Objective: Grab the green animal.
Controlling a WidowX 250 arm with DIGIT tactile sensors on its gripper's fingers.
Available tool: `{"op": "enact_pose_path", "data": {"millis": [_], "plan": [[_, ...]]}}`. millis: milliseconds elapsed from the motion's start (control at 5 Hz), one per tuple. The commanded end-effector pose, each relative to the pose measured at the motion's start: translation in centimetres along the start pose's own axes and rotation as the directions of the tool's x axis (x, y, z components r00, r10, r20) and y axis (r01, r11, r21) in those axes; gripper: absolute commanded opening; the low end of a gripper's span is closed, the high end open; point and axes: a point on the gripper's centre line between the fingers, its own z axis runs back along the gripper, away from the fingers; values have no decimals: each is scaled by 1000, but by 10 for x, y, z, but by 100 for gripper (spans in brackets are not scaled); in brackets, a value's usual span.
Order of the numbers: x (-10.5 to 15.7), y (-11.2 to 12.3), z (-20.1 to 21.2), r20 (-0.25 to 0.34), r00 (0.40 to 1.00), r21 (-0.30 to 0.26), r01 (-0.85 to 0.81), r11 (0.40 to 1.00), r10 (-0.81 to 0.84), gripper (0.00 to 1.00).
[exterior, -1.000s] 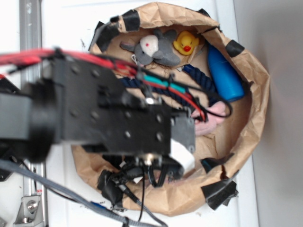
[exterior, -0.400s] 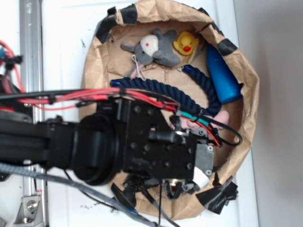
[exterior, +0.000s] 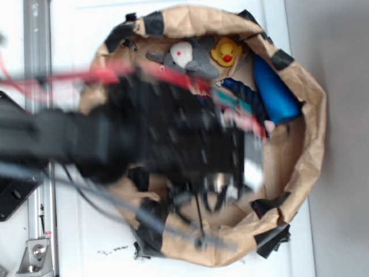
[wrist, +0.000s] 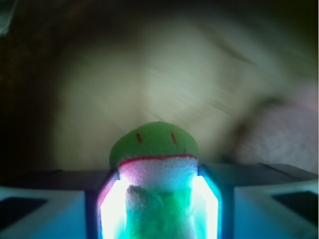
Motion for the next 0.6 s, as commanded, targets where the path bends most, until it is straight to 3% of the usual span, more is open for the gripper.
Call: {"op": "enact_pose_path", "data": {"millis": [0, 200, 400], "plan": [[-24, 13, 90, -78, 919, 29, -384, 923, 385, 0], [-36, -3, 93, -72, 795, -45, -606, 794, 603, 0], [-35, -7, 86, -110, 771, -18, -632, 775, 627, 0]]}}
